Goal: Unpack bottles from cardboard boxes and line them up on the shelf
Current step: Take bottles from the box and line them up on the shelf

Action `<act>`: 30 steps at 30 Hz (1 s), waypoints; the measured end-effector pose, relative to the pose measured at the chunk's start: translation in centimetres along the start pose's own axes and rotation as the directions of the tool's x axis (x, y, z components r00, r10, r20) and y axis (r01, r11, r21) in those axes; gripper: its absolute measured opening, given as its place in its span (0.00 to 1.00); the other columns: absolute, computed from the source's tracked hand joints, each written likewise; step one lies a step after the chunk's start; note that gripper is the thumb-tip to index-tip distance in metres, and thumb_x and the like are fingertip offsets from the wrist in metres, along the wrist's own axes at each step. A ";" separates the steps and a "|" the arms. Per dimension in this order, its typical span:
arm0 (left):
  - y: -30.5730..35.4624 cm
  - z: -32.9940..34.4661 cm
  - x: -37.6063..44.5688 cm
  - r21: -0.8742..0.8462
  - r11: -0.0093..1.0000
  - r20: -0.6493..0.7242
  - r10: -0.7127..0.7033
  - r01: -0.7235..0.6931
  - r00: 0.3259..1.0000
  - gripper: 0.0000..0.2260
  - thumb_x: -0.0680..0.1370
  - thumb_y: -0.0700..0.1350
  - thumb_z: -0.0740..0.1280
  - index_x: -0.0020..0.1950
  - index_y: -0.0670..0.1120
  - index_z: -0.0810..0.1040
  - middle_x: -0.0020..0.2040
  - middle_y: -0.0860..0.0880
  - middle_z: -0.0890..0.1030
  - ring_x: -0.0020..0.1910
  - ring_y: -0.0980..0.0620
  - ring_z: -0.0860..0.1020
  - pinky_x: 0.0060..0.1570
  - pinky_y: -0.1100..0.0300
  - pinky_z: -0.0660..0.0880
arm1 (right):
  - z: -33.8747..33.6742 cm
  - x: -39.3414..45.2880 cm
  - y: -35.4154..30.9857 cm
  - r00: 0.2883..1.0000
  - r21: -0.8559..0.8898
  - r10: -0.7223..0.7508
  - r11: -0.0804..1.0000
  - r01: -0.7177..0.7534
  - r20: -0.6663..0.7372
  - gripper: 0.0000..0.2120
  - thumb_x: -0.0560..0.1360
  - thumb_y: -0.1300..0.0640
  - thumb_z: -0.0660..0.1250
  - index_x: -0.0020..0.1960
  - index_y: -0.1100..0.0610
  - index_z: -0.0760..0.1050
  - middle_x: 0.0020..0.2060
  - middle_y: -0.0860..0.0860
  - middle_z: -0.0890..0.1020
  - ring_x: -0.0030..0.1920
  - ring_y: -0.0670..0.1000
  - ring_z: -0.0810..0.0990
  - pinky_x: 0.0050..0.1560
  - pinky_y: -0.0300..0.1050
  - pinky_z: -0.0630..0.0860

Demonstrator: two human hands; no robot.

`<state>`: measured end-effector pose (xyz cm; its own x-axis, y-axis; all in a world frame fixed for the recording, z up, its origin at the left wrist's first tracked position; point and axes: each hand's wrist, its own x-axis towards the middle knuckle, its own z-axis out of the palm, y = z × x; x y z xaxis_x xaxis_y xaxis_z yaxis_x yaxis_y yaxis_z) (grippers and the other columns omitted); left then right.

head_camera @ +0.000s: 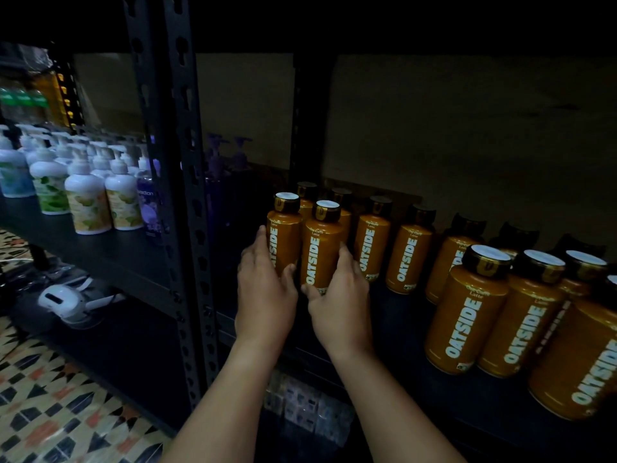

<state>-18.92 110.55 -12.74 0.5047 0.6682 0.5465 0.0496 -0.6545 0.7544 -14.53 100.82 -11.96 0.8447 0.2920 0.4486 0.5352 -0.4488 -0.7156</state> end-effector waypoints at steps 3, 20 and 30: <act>0.0 0.0 -0.1 0.001 1.000 -0.002 0.001 -0.001 1.000 0.35 0.81 0.41 0.70 0.83 0.48 0.56 0.74 0.44 0.69 0.73 0.48 0.69 0.68 0.60 0.64 | 0.1 0.0 0.1 1.000 0.017 0.005 1.000 -0.005 -0.009 0.43 0.74 0.58 0.77 0.81 0.51 0.56 0.72 0.48 0.70 0.72 0.49 0.70 0.66 0.40 0.69; 5.9 2.1 -4.2 -0.193 0.915 -0.148 0.331 -0.355 0.932 0.21 0.83 0.45 0.65 0.75 0.48 0.66 0.64 0.48 0.71 0.63 0.51 0.72 0.61 0.57 0.72 | -11.2 -5.8 0.3 0.953 -0.009 -0.241 0.970 0.244 -0.184 0.16 0.75 0.62 0.74 0.62 0.53 0.79 0.46 0.44 0.78 0.44 0.41 0.79 0.46 0.29 0.76; 12.0 5.6 -10.2 -0.442 0.843 0.188 0.421 -0.306 0.887 0.32 0.78 0.56 0.71 0.78 0.53 0.60 0.70 0.56 0.67 0.69 0.54 0.72 0.65 0.54 0.76 | -25.3 -4.6 0.4 0.992 -0.739 -0.091 0.673 -0.006 -0.092 0.31 0.77 0.42 0.65 0.78 0.43 0.60 0.75 0.45 0.66 0.73 0.54 0.53 0.71 0.56 0.56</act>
<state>-18.65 93.88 -11.34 0.6308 0.2510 0.7342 -0.4938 -0.6000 0.6294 -18.00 77.93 -0.75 0.7896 0.2530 0.5591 0.3605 -0.9285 -0.0889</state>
